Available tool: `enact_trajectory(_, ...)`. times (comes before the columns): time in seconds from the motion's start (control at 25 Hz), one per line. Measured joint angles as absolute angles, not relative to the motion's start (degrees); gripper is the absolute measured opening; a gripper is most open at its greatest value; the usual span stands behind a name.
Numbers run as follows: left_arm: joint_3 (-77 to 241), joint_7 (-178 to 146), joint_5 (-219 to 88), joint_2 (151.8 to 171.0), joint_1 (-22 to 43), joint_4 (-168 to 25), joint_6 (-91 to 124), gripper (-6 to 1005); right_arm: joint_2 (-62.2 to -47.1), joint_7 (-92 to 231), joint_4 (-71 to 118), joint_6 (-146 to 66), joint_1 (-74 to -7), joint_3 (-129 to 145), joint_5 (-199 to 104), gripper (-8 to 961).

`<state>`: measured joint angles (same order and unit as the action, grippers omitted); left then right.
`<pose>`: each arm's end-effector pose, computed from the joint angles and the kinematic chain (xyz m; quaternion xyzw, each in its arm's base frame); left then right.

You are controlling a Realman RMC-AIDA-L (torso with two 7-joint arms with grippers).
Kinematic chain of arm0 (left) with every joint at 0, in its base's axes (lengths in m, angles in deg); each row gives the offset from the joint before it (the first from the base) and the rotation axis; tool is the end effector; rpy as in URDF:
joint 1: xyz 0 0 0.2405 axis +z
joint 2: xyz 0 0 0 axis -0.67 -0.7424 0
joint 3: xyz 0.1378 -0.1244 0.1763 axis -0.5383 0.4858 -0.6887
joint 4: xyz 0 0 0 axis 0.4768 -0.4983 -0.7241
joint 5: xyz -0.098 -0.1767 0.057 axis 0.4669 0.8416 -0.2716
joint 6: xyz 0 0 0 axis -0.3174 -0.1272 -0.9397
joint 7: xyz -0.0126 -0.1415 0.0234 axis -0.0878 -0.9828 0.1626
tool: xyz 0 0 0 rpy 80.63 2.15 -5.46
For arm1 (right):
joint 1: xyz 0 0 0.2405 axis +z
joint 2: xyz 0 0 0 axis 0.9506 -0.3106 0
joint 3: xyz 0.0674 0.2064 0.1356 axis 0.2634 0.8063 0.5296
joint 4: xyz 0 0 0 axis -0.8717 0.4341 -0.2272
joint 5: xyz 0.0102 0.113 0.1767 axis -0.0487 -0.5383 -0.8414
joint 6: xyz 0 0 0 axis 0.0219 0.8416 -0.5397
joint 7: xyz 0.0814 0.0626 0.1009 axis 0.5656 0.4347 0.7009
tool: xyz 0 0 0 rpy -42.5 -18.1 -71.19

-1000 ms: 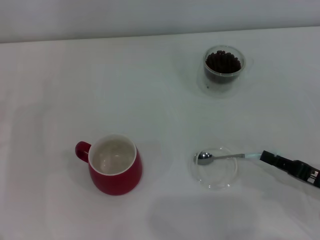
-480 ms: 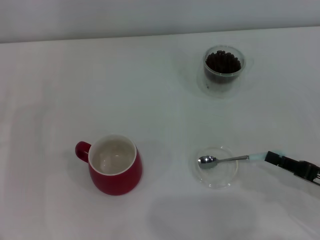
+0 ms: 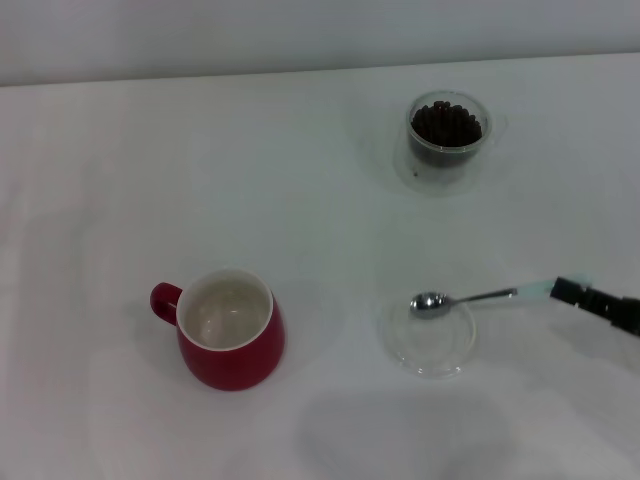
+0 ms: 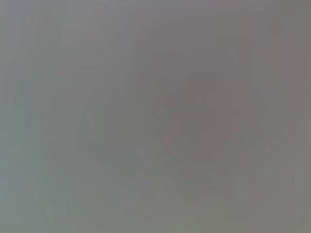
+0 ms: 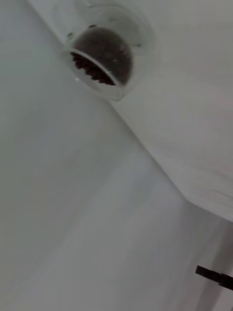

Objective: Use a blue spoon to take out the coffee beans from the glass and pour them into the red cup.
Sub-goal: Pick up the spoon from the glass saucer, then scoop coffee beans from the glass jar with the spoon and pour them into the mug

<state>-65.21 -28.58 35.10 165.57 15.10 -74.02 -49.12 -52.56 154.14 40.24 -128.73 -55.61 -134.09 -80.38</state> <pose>-0.3542 0.3283 0.0338 -0.5582 -0.2818 -0.3478 0.6986 0.3853 0.1991 0.0245 -0.7019 0.5765 0.3828 0.1688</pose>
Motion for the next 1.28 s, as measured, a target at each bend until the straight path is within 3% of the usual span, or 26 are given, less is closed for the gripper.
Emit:
enact_trajectory(0.72, -65.2, -28.6, 35.1, 165.48, 14.8, -74.0, -49.0, 890, -49.94, 149.0, 43.6, -131.3, -45.8, -134.2, -89.8, 142)
enact_trajectory(1.28, -65.2, -28.7, 35.1, 165.48, 14.5, -74.3, -49.0, 890, -49.76, 146.3, 44.8, -124.3, -38.7, -134.3, -94.3, 138)
